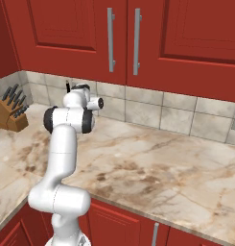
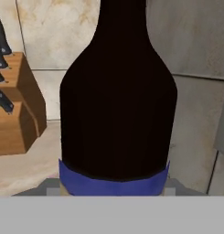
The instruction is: Place the drinks on the dining counter in a tight cluster.
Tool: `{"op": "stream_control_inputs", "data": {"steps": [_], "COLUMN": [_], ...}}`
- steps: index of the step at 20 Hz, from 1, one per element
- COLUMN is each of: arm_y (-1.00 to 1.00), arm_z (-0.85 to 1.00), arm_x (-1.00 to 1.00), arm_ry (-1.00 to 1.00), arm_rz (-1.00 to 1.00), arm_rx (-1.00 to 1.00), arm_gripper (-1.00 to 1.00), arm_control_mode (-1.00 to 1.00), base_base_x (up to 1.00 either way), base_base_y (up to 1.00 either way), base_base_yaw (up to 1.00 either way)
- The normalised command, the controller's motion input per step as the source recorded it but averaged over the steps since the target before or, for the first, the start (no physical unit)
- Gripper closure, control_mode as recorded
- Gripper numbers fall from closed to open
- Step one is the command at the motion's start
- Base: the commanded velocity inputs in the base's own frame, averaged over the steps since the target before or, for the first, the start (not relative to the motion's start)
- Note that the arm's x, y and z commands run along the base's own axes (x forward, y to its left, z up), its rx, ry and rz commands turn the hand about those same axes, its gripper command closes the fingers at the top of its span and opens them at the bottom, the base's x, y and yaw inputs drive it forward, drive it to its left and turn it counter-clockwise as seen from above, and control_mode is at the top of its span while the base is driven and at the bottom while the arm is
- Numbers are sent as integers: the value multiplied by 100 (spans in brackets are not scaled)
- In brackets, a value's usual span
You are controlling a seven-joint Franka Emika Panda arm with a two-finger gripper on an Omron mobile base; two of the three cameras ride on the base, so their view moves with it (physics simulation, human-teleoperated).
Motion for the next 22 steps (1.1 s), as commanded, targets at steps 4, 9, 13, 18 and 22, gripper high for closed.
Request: {"op": "stream_control_inputs", "data": {"steps": [4,9,13,18,22], "arm_y": [-23,-13,-9,-9,-30], "arm_z": [0,0,3,24,37], "arm_x": [-40,-28,-33,-37,-43], "arm_ry": [-4,-3,-3,-4,0], "arm_rz": [0,0,0,0,0], "arm_rx": [0,0,0,0,0], "arm_gripper": [100,100,100,100,100], "arm_control_mode": [-100,-100,-100,-100,-100], "base_base_x": [0,0,0,0,0], "base_base_y": [0,0,0,0,0], "base_base_yaw": [0,0,0,0,0]}}
